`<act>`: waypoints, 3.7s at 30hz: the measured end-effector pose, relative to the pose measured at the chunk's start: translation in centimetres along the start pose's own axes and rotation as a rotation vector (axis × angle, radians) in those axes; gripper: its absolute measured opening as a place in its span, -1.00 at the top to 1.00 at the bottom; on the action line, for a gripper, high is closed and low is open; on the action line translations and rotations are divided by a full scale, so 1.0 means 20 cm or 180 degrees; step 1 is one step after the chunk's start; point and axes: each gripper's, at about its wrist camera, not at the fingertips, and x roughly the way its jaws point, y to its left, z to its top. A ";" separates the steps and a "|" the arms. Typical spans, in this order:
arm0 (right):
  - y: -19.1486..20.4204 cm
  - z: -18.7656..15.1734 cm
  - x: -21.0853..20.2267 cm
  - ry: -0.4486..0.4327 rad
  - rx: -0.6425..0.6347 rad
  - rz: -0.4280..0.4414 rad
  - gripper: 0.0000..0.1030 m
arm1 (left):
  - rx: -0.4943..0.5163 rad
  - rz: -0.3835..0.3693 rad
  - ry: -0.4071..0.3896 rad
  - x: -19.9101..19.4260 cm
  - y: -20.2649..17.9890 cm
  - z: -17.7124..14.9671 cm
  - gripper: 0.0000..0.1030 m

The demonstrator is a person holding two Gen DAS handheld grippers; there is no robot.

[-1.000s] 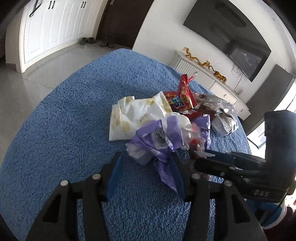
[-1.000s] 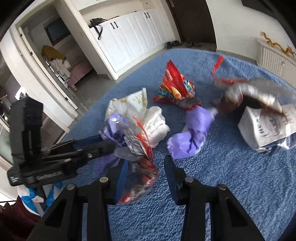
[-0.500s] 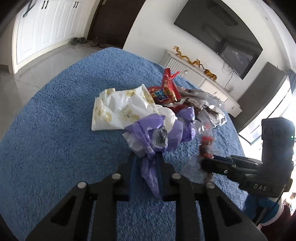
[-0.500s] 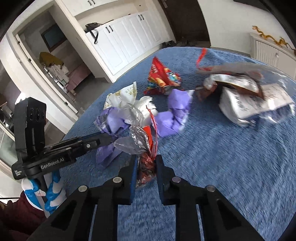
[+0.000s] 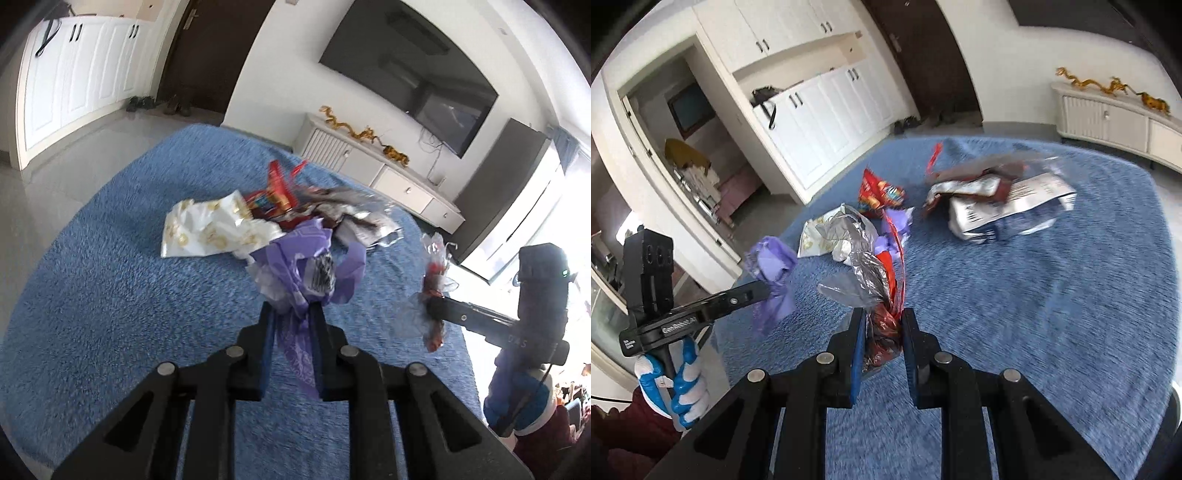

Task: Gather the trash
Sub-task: 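Grasp the red-ribboned plastic wrapper with the right tool while the left tool grasps a purple wrapper, then carry both wrappers over the bin and open both tools to drop them, then move both open tools back over the remaining wrappers, then grasp a white printed bag with the right tool while the left tool grasps a red chip bag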

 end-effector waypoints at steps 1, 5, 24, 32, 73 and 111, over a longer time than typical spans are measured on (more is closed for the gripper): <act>-0.02 -0.01 -0.03 -0.0036 0.0018 -0.0012 0.64 | 0.0034 -0.0020 -0.0023 -0.02 -0.03 0.01 0.68; -0.08 -0.05 -0.19 -0.0219 0.0114 -0.0100 0.64 | 0.0220 -0.0096 -0.0081 -0.07 -0.18 0.03 0.68; -0.86 -0.54 -0.99 -0.0843 0.1109 -0.1437 0.64 | 0.1447 -0.1025 0.0651 0.55 -1.44 -0.05 0.67; -1.24 -0.80 -1.01 -0.0694 0.1690 -0.1717 0.64 | 0.1963 -0.1167 0.1083 0.92 -1.92 -0.27 0.66; -0.78 -0.50 -1.15 -0.1051 0.1335 -0.1698 0.32 | 0.1660 -0.0892 0.0565 0.48 -1.36 -0.09 0.21; -0.79 0.34 0.23 -0.0501 0.1506 0.0002 0.17 | 0.0242 0.0382 0.0203 0.73 0.06 0.66 0.00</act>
